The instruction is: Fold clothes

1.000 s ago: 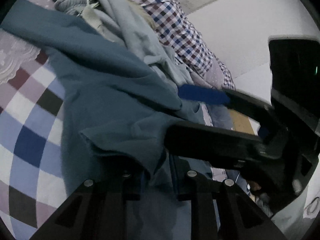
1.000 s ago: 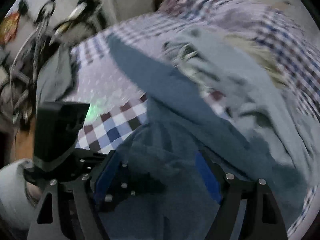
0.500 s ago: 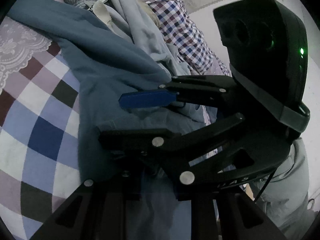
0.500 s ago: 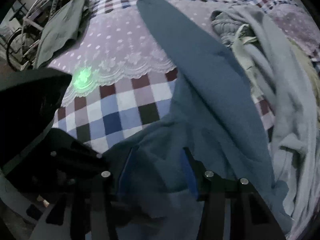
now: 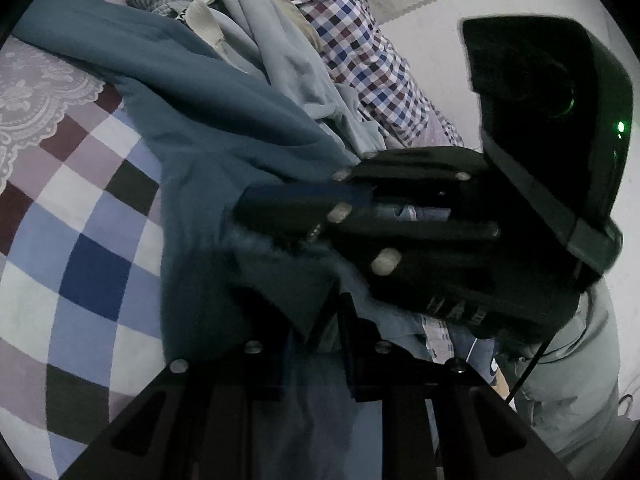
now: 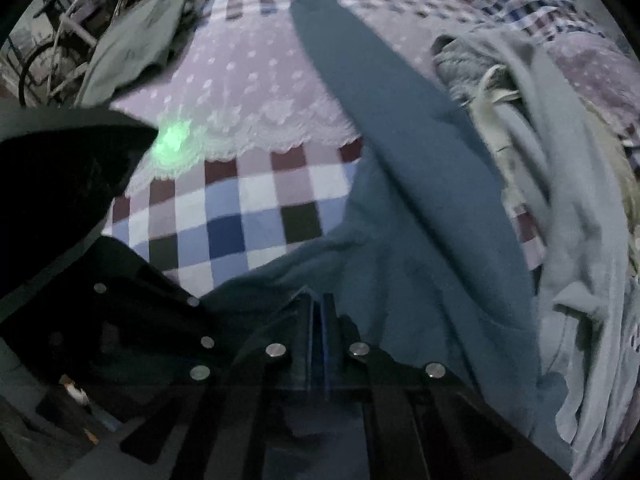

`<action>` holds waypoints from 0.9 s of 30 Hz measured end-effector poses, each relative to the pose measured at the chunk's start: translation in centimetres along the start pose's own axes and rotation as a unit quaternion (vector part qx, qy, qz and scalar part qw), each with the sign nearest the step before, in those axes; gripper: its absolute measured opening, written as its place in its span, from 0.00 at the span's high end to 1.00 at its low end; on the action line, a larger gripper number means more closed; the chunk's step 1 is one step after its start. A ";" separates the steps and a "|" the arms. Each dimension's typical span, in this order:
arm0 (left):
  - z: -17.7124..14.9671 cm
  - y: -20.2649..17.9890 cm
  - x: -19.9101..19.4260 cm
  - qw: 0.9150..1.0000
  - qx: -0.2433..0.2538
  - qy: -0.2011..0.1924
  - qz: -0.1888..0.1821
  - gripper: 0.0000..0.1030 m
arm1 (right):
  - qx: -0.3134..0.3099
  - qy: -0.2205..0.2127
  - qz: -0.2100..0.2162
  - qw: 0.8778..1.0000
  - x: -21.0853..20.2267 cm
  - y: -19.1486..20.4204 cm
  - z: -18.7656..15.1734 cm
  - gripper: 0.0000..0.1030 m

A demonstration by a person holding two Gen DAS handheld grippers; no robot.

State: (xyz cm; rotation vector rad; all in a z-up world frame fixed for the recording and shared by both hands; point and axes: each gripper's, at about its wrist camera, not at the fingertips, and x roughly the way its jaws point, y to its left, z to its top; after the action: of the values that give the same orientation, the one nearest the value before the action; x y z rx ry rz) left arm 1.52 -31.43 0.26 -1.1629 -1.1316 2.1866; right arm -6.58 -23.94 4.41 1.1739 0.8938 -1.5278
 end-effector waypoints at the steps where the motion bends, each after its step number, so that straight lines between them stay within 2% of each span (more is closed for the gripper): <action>1: 0.0 0.0 0.0 1.000 -0.001 -0.001 0.000 0.80 | 0.007 -0.011 -0.003 1.000 -0.6 -0.4 -0.1 0.99; 6: 0.3 0.3 -0.4 1.000 -0.004 -0.006 0.004 0.80 | 0.055 -0.065 -0.024 0.996 -3.1 -2.5 -0.4 0.99; 13: 0.6 0.1 -1.8 1.000 -0.014 -0.019 0.021 0.80 | 0.088 -0.089 -0.094 0.988 -2.8 -3.6 1.7 0.99; 16: 0.8 0.6 -2.1 0.999 -0.031 -0.025 0.015 0.80 | 0.110 -0.084 -0.091 0.986 -1.8 -4.2 2.3 0.99; 18: 0.5 1.4 -1.8 0.998 -0.047 -0.020 0.024 0.72 | 0.120 -0.081 -0.094 0.985 -1.2 -4.5 2.3 0.98; 20: 0.1 1.7 -1.8 0.998 -0.058 -0.015 0.029 0.70 | 0.131 -0.077 -0.097 0.984 -0.7 -4.9 2.4 0.96; 22: 0.2 1.5 -1.6 0.998 -0.058 -0.020 0.023 0.63 | 0.142 -0.074 -0.100 0.982 -0.2 -5.2 2.5 0.95; 24: 0.3 1.3 -1.4 0.998 -0.057 -0.024 0.018 0.53 | 0.154 -0.079 -0.105 0.979 -0.5 -5.5 2.2 0.84; 25: 0.4 1.2 -1.3 0.998 -0.058 -0.027 0.019 0.52 | 0.161 -0.084 -0.107 0.977 -0.9 -5.7 1.9 0.80; 27: 0.7 1.5 -1.3 0.997 -0.062 -0.033 0.026 0.52 | 0.175 -0.093 -0.113 0.974 -1.7 -6.0 1.5 0.58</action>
State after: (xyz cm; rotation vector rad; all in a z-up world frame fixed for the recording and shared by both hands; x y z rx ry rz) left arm 1.68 -33.54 -0.08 -1.1930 -1.2936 2.2363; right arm -12.60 -23.37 6.38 1.1767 0.6647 -2.0065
